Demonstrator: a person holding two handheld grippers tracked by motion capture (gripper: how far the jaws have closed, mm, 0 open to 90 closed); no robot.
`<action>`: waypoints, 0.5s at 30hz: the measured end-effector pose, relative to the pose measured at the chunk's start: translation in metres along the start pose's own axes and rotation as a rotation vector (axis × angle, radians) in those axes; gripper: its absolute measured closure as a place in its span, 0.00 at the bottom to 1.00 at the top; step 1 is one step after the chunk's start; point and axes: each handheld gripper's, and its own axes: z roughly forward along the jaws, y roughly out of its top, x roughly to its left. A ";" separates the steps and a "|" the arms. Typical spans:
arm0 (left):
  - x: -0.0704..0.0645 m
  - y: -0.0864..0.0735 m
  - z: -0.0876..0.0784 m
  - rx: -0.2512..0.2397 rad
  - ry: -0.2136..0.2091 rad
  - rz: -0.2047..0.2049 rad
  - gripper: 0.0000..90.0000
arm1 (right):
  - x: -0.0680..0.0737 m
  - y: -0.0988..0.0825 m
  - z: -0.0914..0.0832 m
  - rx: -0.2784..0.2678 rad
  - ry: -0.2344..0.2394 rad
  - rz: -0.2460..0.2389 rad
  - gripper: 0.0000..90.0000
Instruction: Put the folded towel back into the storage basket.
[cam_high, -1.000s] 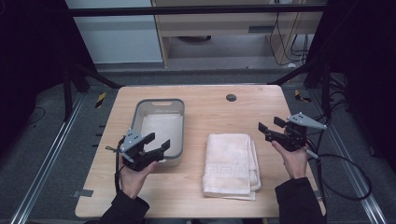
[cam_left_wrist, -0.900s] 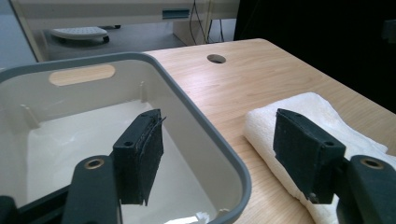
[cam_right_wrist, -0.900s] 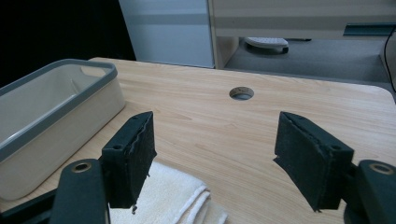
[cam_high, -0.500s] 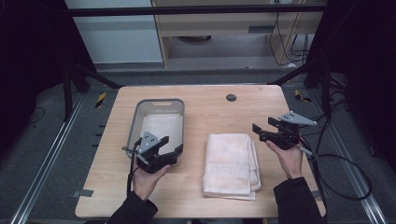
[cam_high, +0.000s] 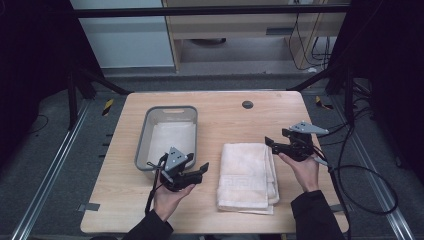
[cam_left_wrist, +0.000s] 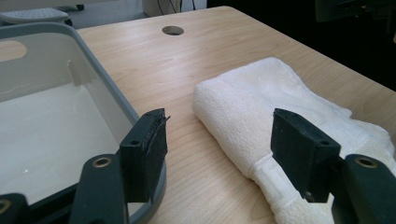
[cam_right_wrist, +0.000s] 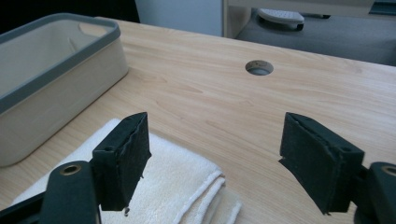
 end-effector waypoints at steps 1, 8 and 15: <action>0.000 0.000 0.000 0.000 0.000 0.000 0.39 | 0.000 0.000 0.000 0.000 0.000 0.000 0.27; -0.009 -0.004 0.006 0.020 -0.026 0.006 0.39 | -0.001 -0.008 0.008 0.035 0.010 0.006 0.26; -0.012 -0.007 0.010 0.037 -0.035 0.007 0.39 | 0.000 -0.014 0.015 0.064 0.018 0.008 0.26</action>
